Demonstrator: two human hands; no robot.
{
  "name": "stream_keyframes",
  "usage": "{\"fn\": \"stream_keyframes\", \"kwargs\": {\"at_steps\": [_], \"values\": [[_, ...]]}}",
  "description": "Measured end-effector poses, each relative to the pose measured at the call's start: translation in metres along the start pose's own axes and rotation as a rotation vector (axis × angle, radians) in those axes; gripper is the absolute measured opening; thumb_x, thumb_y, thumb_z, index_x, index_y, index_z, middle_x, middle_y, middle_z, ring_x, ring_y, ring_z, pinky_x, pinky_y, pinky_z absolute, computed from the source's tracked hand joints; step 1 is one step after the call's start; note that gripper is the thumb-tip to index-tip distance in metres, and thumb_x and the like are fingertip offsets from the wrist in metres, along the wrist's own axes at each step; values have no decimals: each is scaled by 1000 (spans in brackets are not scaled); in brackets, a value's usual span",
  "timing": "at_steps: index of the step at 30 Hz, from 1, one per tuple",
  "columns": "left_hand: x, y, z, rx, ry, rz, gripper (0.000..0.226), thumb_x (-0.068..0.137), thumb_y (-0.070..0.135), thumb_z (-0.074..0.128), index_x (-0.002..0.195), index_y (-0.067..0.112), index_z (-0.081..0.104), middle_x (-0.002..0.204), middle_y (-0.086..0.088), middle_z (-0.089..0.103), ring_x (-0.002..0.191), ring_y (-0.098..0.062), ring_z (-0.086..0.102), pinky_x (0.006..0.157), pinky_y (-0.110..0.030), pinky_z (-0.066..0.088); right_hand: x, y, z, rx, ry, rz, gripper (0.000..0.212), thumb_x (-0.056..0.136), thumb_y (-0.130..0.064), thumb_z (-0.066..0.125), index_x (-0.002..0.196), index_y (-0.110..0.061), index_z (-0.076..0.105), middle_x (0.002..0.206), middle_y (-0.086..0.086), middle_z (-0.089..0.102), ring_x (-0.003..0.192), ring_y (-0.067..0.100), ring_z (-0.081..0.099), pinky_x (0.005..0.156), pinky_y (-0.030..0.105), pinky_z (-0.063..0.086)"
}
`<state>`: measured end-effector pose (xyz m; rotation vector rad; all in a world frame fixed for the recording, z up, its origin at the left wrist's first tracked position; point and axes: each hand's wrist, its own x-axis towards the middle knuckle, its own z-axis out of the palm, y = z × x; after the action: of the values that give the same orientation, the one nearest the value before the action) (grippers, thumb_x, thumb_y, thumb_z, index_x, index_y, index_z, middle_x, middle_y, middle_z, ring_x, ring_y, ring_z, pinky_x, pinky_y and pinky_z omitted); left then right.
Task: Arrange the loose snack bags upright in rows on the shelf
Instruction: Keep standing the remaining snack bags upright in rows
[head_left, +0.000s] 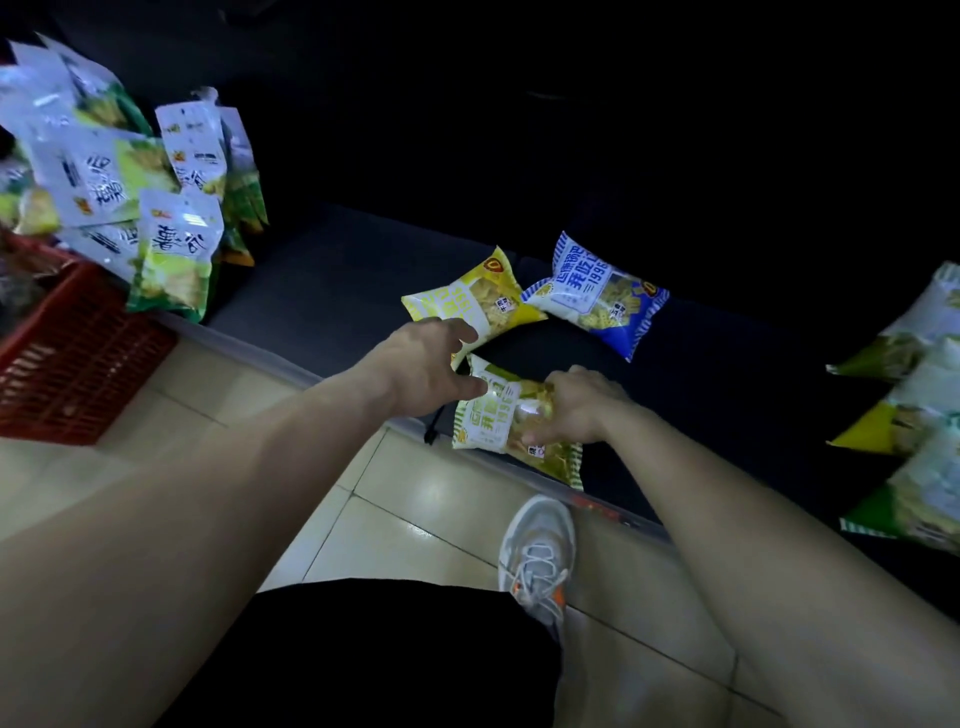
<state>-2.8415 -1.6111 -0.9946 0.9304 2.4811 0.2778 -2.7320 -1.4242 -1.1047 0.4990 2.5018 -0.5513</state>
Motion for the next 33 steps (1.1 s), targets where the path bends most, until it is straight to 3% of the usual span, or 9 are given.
{"fn": "stream_keyframes", "kwargs": {"at_steps": [3,7,11,16,19,23,26,30,33], "values": [[0,3,0,26,7,5,69,77,52,73,136,27,48,129,4,56,112,-16,53,87,-26,41,-15,-1,-3,-20,3,14,92,57,-74,76,129,-22,50,133,8,49,119,29,54,96,40,45],[-3,15,-9,28,30,26,70,77,50,74,137,24,48,129,1,56,113,-19,53,88,-27,41,-54,14,-18,-56,138,24,83,57,-71,77,117,-24,46,118,2,62,111,25,59,89,42,38],[-14,38,-19,-30,21,53,74,75,49,77,138,25,48,131,1,56,110,-18,55,90,-30,44,-113,38,-56,68,226,7,92,50,-75,76,123,-32,41,114,-7,58,108,21,56,84,39,35],[-39,93,-24,-229,-2,161,97,58,62,82,140,26,46,126,9,57,114,-13,56,92,-28,44,-206,74,-106,255,360,4,94,40,-79,76,117,-41,40,94,-24,50,89,5,54,69,31,43],[-57,138,-24,-395,-40,274,103,48,68,82,136,28,49,120,14,61,109,-8,60,97,-36,49,-258,95,-120,340,432,4,90,41,-78,79,115,-43,41,97,-23,56,85,-5,56,68,24,45],[-76,204,-20,-494,-89,438,74,46,62,87,108,33,59,97,15,72,90,-4,68,86,-34,53,-308,117,-116,433,504,11,86,44,-77,79,114,-42,44,100,-22,60,87,-7,58,69,21,47],[-83,246,-15,-522,-47,493,69,45,56,88,101,27,60,90,10,74,83,-8,69,78,-35,56,-333,139,-104,510,536,37,87,48,-73,80,120,-39,45,108,-22,58,98,-2,59,77,24,47],[-85,292,4,-337,75,503,66,43,57,88,98,34,58,80,13,69,71,1,64,67,-26,51,-351,179,-94,383,546,112,89,69,-62,79,142,-24,45,131,-6,57,117,16,57,85,30,45],[-81,324,30,-142,107,485,80,47,58,88,115,32,55,83,13,65,73,-7,62,66,-33,53,-364,219,-78,302,576,215,73,88,-52,67,148,-20,39,146,3,49,125,23,53,92,33,44]]}}
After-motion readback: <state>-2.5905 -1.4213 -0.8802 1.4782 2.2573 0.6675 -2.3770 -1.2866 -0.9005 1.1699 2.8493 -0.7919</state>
